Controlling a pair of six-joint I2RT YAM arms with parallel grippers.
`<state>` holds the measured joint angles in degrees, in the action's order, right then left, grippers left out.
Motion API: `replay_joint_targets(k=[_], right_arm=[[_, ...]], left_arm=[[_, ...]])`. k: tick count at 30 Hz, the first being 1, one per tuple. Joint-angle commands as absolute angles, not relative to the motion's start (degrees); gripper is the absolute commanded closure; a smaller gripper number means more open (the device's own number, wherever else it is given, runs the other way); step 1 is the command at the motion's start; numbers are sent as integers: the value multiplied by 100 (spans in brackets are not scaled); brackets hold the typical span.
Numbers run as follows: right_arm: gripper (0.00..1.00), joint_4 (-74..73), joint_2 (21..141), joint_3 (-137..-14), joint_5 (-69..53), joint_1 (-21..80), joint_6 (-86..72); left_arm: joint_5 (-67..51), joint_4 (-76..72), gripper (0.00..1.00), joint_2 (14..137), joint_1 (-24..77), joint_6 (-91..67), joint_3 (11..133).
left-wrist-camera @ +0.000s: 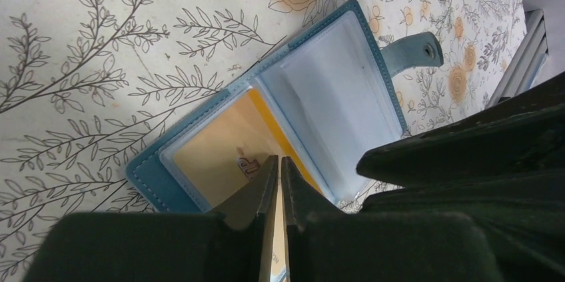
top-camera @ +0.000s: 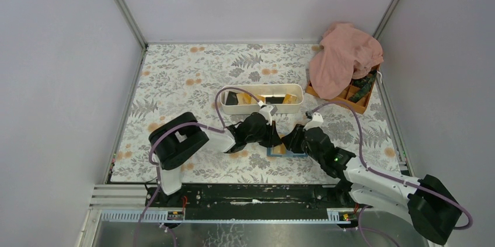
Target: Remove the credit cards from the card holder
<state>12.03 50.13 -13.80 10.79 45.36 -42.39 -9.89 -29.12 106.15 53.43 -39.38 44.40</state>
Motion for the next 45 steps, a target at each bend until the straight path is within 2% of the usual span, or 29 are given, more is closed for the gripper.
replay_joint_targets(k=[1, 8, 13, 20, 25, 37, 45], right_arm=[[68, 1800, 5340, -1408, 854, 4535, -4377], [80, 2277, 6160, -1298, 917, 4535, -4669], [85, 2392, 6422, -1093, 1034, 4535, -4837], [86, 1950, 6156, -945, 1326, 4526, -4781], [87, 1960, 6126, -827, 1303, 4526, -4788], [87, 1638, 5812, -939, 1395, 4524, -4602], [88, 1670, 5626, -826, 1385, 4526, -4614]], left_arm=[[-943, -2952, 88, 10896, 5412, -3951, 4244], [-941, -2930, 89, 10805, 5410, -3926, 4102], [-802, -2786, 89, 10574, 5408, -3854, 3989], [-794, -2739, 91, 10313, 5406, -3862, 3894], [-917, -2539, 100, 9854, 5464, -3911, 3894], [-1008, -2904, 100, 9773, 5504, -4160, 3523], [-963, -3089, 95, 9880, 5507, -4246, 3303]])
